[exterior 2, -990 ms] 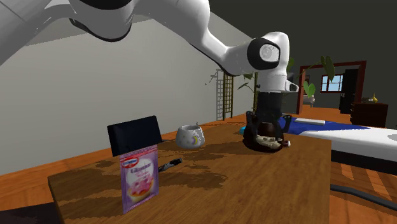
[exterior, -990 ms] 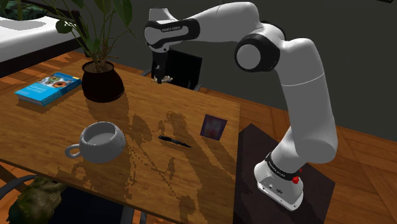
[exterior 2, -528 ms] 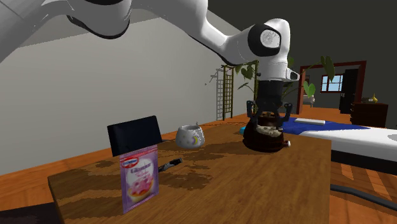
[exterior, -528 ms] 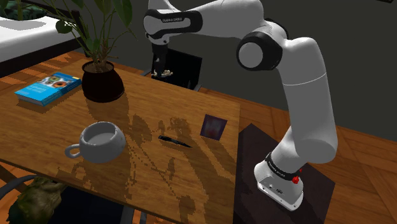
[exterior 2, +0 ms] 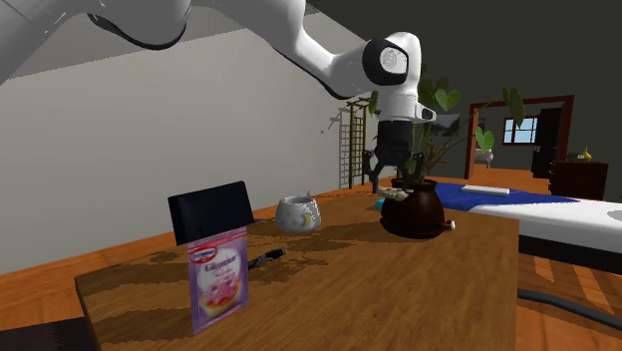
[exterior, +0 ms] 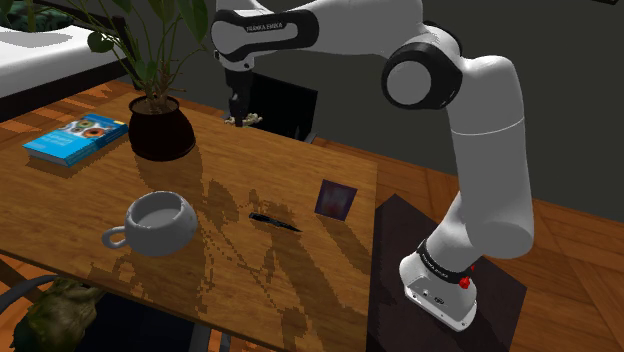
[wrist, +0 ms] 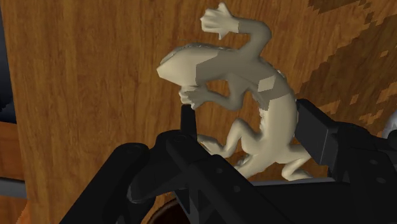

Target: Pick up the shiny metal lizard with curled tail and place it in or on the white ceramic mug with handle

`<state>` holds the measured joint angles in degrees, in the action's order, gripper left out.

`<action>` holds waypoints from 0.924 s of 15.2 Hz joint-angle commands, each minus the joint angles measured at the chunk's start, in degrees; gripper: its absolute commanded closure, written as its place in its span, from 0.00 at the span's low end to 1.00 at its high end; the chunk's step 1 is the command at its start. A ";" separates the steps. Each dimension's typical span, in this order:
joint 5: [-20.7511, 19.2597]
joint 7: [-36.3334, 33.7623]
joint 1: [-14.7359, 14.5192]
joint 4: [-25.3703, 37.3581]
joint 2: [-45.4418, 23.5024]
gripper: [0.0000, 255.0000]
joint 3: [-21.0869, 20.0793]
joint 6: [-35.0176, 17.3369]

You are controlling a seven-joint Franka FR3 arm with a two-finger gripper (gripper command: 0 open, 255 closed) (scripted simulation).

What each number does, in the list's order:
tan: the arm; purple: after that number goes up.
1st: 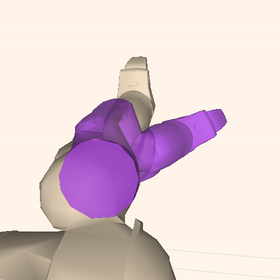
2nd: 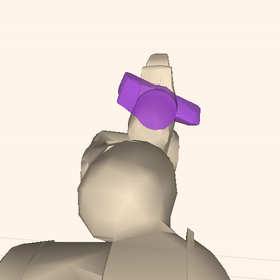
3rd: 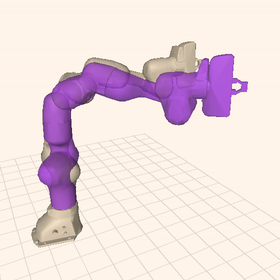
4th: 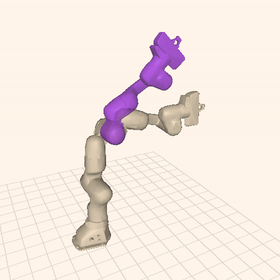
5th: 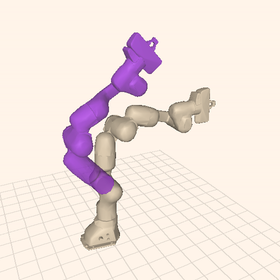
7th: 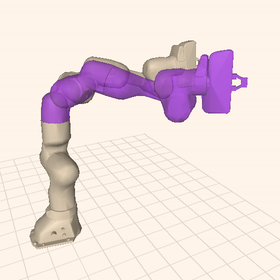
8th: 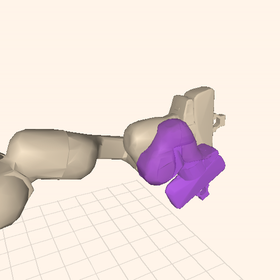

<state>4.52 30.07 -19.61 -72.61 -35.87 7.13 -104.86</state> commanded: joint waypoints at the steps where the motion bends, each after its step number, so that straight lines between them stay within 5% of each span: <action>1: -0.18 -2.12 -1.74 -1.17 0.65 1.00 -0.41 -0.55; 14: -1.25 -16.42 -13.07 -0.78 0.78 1.00 -3.57 -0.38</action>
<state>3.37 14.99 -31.69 -73.94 -34.96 3.83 -105.63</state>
